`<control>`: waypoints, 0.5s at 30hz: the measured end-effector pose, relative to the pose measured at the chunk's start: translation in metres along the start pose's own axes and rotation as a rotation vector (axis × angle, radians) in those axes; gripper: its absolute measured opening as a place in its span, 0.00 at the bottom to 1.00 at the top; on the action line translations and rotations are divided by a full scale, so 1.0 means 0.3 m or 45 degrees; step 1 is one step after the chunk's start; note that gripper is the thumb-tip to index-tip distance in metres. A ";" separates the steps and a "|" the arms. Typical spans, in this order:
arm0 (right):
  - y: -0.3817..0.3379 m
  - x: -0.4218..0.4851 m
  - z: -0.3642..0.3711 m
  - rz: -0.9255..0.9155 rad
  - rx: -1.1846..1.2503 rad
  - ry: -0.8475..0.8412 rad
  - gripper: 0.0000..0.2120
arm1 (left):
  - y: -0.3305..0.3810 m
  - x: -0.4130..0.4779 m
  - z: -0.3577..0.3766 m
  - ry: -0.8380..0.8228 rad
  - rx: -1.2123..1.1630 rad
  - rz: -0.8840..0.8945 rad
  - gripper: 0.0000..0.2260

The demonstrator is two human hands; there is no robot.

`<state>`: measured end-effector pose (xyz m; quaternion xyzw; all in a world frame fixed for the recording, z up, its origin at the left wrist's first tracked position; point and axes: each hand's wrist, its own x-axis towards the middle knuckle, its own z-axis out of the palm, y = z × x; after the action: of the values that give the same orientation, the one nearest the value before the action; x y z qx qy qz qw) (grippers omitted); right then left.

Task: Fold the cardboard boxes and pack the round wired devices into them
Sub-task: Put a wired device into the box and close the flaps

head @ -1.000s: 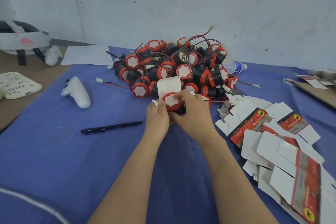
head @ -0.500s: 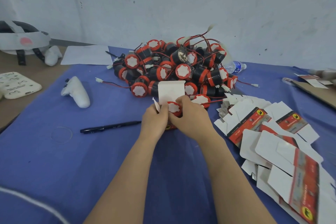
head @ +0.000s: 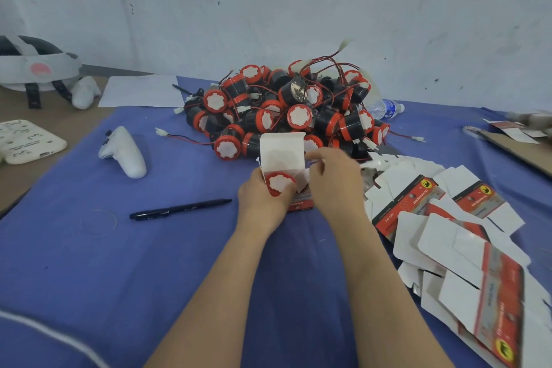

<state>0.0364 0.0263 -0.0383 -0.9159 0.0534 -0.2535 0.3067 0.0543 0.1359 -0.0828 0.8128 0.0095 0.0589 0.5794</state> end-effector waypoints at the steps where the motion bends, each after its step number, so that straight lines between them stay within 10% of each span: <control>1: 0.007 0.005 -0.021 0.035 -0.052 0.141 0.14 | 0.001 0.001 0.002 0.019 0.042 0.001 0.18; 9: 0.043 0.020 -0.111 0.209 -0.281 -0.354 0.04 | 0.009 -0.005 0.007 0.036 0.036 -0.030 0.20; 15: 0.021 0.013 -0.057 0.076 0.226 -0.629 0.07 | 0.009 -0.005 0.003 0.042 0.021 -0.010 0.19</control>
<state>0.0318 0.0112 -0.0286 -0.9175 -0.0186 -0.0166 0.3970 0.0529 0.1339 -0.0807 0.8165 0.0226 0.0699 0.5726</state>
